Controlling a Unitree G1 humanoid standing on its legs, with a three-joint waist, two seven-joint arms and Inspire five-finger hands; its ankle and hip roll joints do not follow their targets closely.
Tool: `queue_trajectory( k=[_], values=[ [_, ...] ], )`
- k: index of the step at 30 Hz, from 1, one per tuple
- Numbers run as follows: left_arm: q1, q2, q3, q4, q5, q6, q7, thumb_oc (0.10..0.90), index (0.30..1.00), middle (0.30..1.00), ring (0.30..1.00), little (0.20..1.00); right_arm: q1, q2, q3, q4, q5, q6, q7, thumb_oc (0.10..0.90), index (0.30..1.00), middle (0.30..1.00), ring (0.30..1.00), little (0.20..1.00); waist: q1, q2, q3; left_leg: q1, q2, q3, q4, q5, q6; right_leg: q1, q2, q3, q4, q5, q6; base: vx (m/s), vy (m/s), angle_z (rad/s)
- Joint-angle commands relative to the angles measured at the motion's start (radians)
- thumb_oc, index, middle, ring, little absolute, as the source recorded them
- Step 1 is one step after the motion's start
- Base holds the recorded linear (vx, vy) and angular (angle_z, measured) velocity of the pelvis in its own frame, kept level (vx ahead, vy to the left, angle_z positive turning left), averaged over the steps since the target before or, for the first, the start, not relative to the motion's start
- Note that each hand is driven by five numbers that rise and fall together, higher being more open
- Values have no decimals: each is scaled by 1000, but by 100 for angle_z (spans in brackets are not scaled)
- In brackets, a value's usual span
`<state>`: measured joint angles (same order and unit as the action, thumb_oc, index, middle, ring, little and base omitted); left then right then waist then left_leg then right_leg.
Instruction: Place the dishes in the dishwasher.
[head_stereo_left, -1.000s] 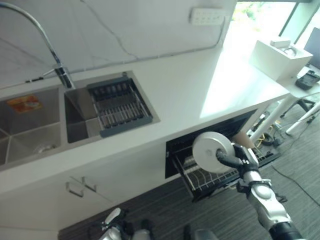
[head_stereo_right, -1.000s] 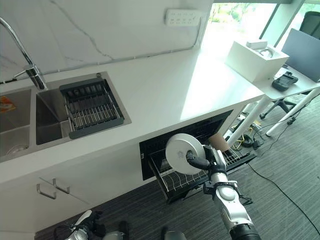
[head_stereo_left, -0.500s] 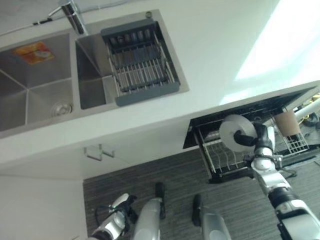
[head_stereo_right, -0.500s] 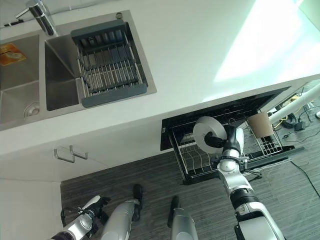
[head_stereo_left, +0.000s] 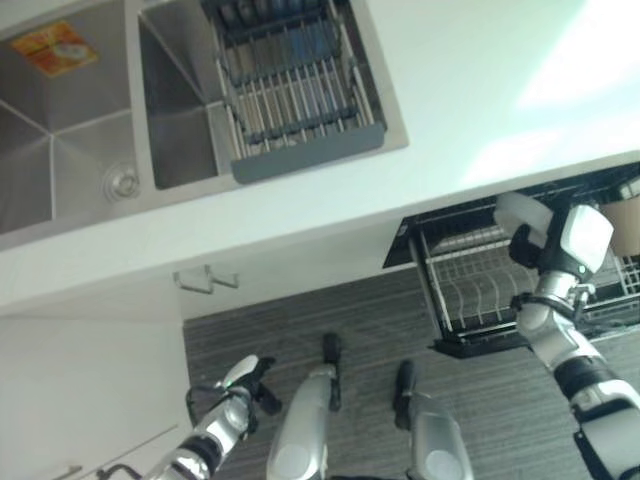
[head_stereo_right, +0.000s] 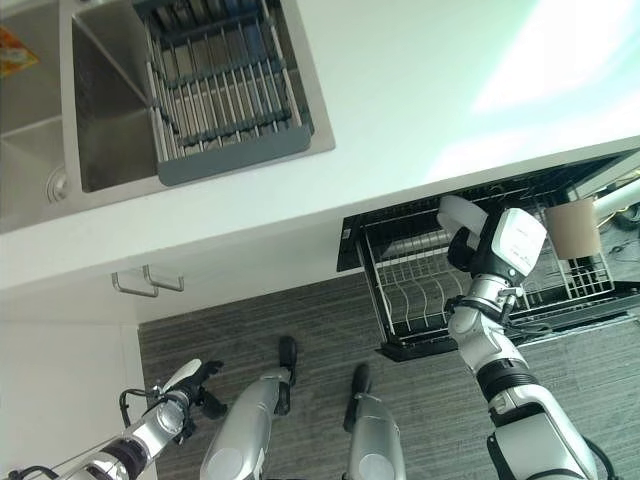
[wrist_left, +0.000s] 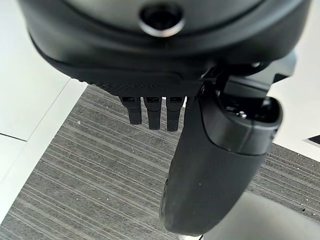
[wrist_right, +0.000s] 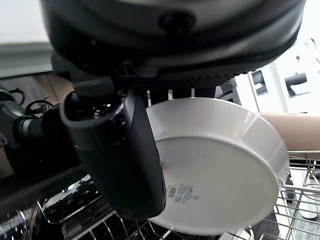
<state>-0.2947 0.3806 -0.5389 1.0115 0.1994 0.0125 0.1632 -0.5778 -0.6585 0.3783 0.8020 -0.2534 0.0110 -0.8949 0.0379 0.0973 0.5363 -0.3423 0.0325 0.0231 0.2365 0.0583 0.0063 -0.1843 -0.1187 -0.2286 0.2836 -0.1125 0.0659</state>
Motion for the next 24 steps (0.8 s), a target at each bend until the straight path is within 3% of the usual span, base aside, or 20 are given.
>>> queue_trajectory(
  k=[1,14,22,23,24],
  values=[
    [26,12,-9,-11,-34,-28,41,800,900,900,900,900,-123,-117,-28,-43,-28,-19,-129,400,300,300,300,300,0,11,-43,55,-19,-32,63,-138,-16,5,39,20,33,11,23,-64,26,0],
    [-8,9,-22,-79,-108,-63,85,800,900,900,900,900,-251,-52,63,92,15,28,-127,400,300,300,300,300,43,72,-16,-90,-58,-29,63,-84,-3,-207,18,31,221,-50,8,-62,37,-3],
    [-5,14,-10,-122,-156,-51,89,800,900,900,900,900,-275,-29,105,116,13,18,1,400,300,300,300,300,61,88,-16,-155,-65,-26,63,-58,-7,-289,18,29,279,-70,-4,-40,-1,0],
    [-3,17,0,-130,-159,-45,87,800,900,900,900,900,-272,-18,132,109,15,13,121,530,495,495,495,495,65,84,-16,-168,-62,-25,63,-54,-10,-302,21,26,284,-71,-4,-45,-60,-1],
    [-3,19,8,-132,-155,-42,83,800,900,900,900,900,-270,-5,153,112,20,15,170,800,900,900,900,900,68,81,-16,-172,-58,-23,63,-52,-11,-303,23,25,281,-69,-4,-55,-82,3]
  ],
)
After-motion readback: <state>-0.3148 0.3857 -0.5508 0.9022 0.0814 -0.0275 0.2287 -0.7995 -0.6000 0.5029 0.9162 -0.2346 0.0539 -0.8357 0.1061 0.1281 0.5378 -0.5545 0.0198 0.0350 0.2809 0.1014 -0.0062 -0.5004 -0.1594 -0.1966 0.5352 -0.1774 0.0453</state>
